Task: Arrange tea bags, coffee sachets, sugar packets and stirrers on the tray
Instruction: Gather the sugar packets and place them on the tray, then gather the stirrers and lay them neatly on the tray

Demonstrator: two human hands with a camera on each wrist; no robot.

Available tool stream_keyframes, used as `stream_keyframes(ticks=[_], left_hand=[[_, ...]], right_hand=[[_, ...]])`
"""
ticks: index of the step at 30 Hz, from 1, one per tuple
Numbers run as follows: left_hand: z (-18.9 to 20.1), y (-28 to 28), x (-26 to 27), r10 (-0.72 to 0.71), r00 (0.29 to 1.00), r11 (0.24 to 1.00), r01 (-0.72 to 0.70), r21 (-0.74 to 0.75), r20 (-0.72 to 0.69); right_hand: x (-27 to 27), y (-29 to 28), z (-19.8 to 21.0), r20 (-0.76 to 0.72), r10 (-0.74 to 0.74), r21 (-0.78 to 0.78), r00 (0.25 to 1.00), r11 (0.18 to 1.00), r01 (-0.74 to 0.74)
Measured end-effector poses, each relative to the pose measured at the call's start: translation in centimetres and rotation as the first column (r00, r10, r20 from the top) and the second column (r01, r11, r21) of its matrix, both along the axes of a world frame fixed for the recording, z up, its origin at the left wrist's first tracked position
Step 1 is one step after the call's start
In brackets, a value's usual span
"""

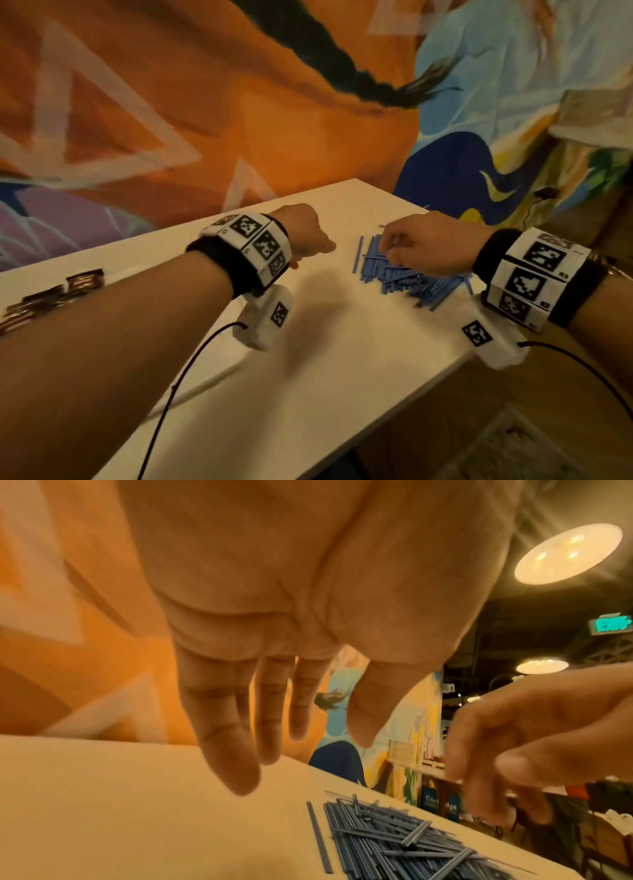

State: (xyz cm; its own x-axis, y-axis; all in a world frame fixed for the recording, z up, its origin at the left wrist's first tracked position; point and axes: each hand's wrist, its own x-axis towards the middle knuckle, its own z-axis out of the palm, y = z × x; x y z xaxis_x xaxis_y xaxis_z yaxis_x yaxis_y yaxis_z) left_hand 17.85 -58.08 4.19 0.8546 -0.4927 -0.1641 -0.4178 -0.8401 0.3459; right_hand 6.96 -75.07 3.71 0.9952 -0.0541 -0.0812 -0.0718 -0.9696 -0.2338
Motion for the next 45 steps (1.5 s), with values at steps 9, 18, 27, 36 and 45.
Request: stream_keyframes(ticks=[9, 18, 27, 36, 45], left_hand=[[-4.5, -14.7, 2.2, -0.177, 0.984, 0.950, 0.162, 0.267, 0.033], [-5.6, -17.6, 3.1, -0.280, 0.958, 0.847, 0.213, 0.488, 0.068], [-5.8, -14.9, 4.9, -0.112, 0.987, 0.913, 0.054, 0.405, 0.120], [-6.4, -17.1, 4.4, -0.130, 0.991, 0.911, 0.121, 0.393, -0.004], [-6.6, -17.9, 4.4, -0.257, 0.966, 0.775, 0.200, 0.599, 0.010]], right_hand=[[-1.0, -10.0, -2.7, -0.018, -0.205, 0.066, 0.979, 0.976, 0.206], [-1.5, -10.8, -5.0, 0.016, -0.235, 0.154, 0.972, 0.961, 0.230], [-0.2, -10.3, -4.8, 0.004, -0.201, 0.191, 0.980, 0.962, 0.197], [0.6, -10.2, -4.5, 0.011, -0.217, 0.206, 0.976, 0.956, 0.210], [1.0, -10.1, -4.3, -0.021, -0.218, 0.223, 0.976, 0.950, 0.217]])
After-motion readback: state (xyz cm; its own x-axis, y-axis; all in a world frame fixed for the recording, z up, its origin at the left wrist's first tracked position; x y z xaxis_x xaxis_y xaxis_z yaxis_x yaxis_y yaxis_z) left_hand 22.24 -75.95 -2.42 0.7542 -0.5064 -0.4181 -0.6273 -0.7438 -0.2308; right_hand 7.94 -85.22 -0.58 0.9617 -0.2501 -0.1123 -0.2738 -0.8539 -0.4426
